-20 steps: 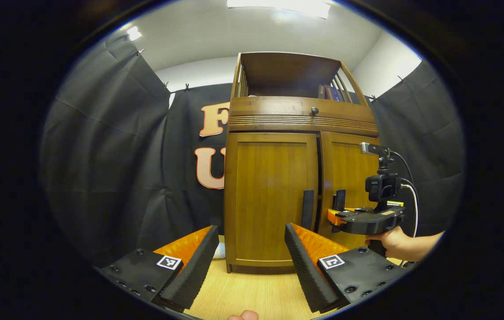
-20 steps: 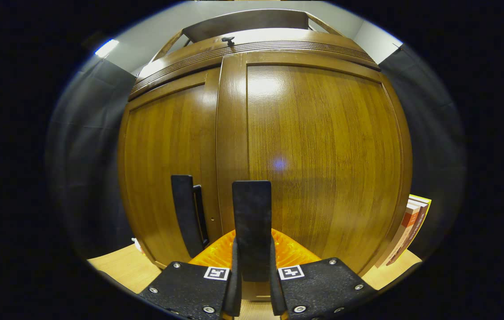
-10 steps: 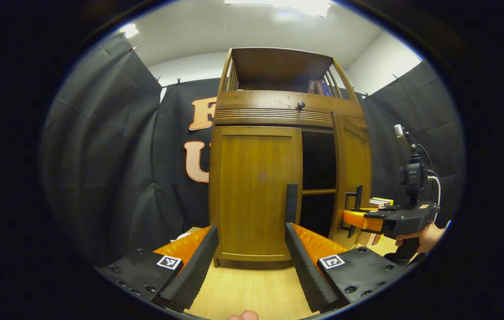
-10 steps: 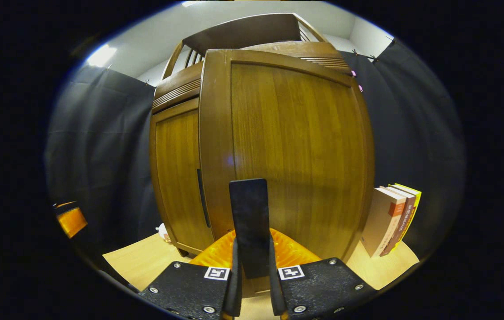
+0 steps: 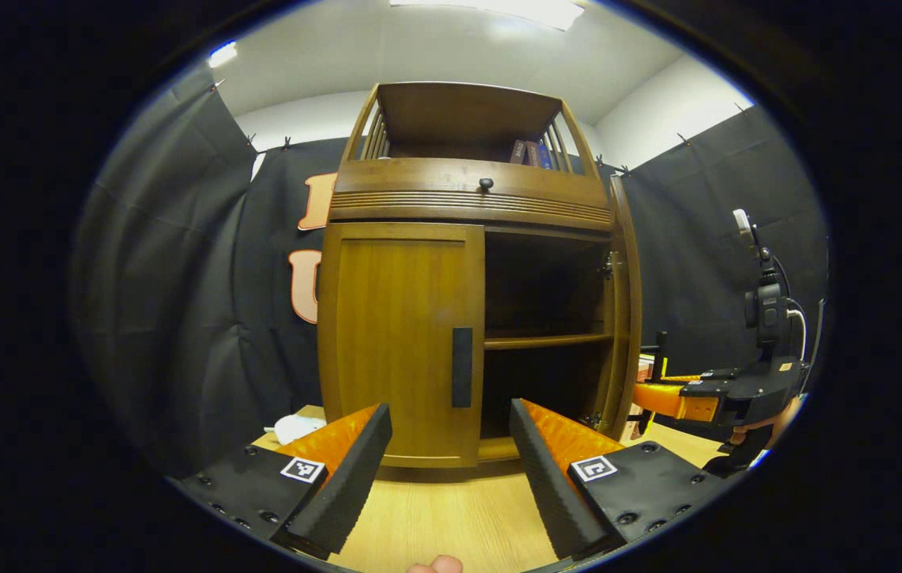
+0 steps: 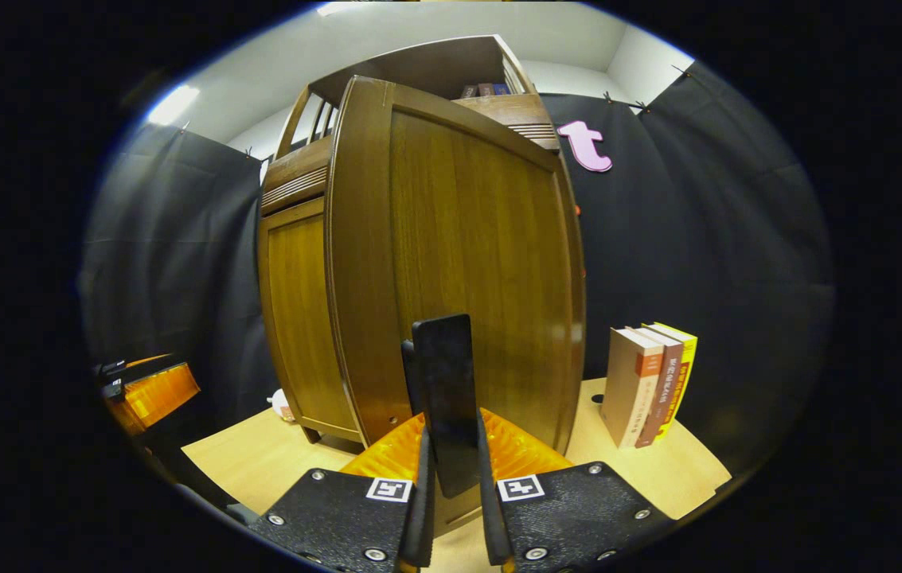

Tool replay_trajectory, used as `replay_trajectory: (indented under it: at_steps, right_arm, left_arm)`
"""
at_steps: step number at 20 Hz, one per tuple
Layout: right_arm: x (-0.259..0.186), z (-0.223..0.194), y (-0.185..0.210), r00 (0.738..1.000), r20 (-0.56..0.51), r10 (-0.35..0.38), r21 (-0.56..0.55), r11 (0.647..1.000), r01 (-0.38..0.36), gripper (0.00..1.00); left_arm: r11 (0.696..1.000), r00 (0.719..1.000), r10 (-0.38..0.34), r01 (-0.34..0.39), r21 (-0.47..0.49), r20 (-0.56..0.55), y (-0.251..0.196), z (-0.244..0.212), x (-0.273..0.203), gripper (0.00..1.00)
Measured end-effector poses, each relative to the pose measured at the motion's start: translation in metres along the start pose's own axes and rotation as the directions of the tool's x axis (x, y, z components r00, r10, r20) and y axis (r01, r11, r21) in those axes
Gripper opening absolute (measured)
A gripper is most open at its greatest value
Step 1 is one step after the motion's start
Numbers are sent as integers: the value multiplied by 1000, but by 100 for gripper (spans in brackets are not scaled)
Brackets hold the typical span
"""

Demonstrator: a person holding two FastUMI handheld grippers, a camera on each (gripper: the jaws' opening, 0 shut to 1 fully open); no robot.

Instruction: Open the right door of the double-door shoe cabinet with the right hand, and open the left door with the left hand.

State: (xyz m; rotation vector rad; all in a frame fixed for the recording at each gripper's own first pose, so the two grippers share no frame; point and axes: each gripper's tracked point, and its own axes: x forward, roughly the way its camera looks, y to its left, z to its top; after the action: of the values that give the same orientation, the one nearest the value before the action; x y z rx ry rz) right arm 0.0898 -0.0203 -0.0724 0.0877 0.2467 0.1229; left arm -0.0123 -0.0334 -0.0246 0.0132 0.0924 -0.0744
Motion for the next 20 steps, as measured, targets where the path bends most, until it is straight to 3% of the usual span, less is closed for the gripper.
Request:
replay_trajectory:
  at_steps: [2, 3, 8, 13, 16, 20]
  right_arm:
    - [-10, 1, -14, 1000, 0, -23, -12, 1000, 23, 20]
    - [-15, 2, -21, 999, -1, -33, -12, 999, 33, 19]
    - [-29, 3, -51, 998, -15, -60, -29, 998, 59, 9]
    - [-35, 6, -69, 999, -15, -52, -34, 998, 51, 8]
    - [-39, 6, -78, 999, -12, -51, -39, 998, 50, 8]
    - [-42, 9, -106, 997, 0, -80, -45, 996, 80, 7]
  left_arm:
    - [1000, 1000, -11, 11, 1, -4, -10, -1, -1, 99]
    - [1000, 1000, -17, 17, 0, -4, -14, -1, -1, 94]
    - [1000, 1000, -29, 29, 6, -5, -29, -3, -3, 96]
    - [1000, 1000, -18, 19, 11, -12, -33, -6, -4, 94]
    - [1000, 1000, -13, 13, 17, -13, -33, -5, -7, 97]
    - [1000, 1000, 5, -5, 14, -20, -33, -6, -8, 94]
